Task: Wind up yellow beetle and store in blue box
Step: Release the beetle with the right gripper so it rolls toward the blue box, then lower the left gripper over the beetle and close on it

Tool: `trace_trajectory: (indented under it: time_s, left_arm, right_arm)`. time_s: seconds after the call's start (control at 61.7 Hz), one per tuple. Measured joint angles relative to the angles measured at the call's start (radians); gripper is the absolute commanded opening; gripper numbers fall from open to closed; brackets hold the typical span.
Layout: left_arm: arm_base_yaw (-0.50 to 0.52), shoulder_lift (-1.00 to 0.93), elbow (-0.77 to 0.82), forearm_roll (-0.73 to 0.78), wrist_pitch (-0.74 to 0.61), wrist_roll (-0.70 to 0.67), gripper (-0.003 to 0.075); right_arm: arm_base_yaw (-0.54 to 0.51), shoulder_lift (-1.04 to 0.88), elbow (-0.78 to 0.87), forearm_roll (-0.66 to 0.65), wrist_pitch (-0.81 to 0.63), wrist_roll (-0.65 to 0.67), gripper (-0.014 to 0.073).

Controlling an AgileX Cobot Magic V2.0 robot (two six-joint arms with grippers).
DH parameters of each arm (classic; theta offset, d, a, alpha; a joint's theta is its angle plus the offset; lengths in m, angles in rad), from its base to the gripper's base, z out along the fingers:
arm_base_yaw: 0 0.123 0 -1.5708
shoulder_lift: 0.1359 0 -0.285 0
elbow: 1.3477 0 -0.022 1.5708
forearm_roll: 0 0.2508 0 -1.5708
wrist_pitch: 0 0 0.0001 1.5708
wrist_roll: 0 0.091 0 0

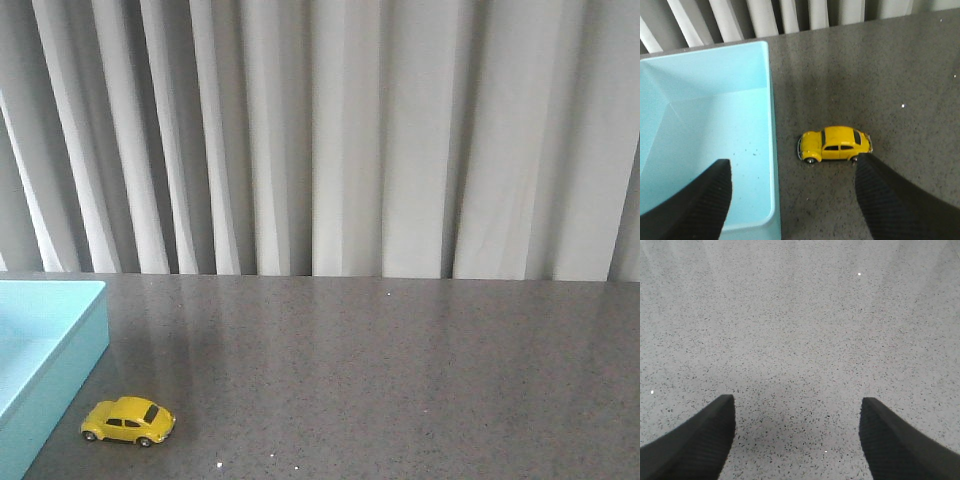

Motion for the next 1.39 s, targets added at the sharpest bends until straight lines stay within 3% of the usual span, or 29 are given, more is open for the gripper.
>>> trace_trajectory:
  time_s: [0.146, 0.276, 0.503, 0.794, 1.135, 1.394]
  left_arm:
    - [0.0, 0.042, -0.042, -0.01, 0.003, 0.051, 0.0514]
    - [0.0, 0.158, -0.171, -0.011, 0.07, 0.163, 0.0514]
    - [0.0, 0.421, -0.401, -0.042, 0.218, 0.558, 0.0514]
    - [0.0, 0.722, -0.628, -0.25, 0.439, 0.994, 0.0514]
    - [0.0, 0.938, -0.796, -0.278, 0.564, 1.101, 0.0514]
    - [-0.002, 1.036, -0.822, -0.278, 0.593, 1.153, 0.0514]
  right_arm:
    - [0.0, 0.0, 0.0, 0.0, 0.0, 0.001, 0.0507]
    - [0.0, 0.0, 0.0, 0.0, 0.0, 0.001, 0.0507]
    - [0.0, 0.0, 0.0, 0.001, 0.0, 0.001, 0.0507]
    - [0.0, 0.0, 0.0, 0.002, 0.0, 0.001, 0.0507]
    - [0.0, 0.0, 0.0, 0.002, 0.0, 0.001, 0.0507]
    - [0.0, 0.0, 0.0, 0.002, 0.0, 0.001, 0.0507]
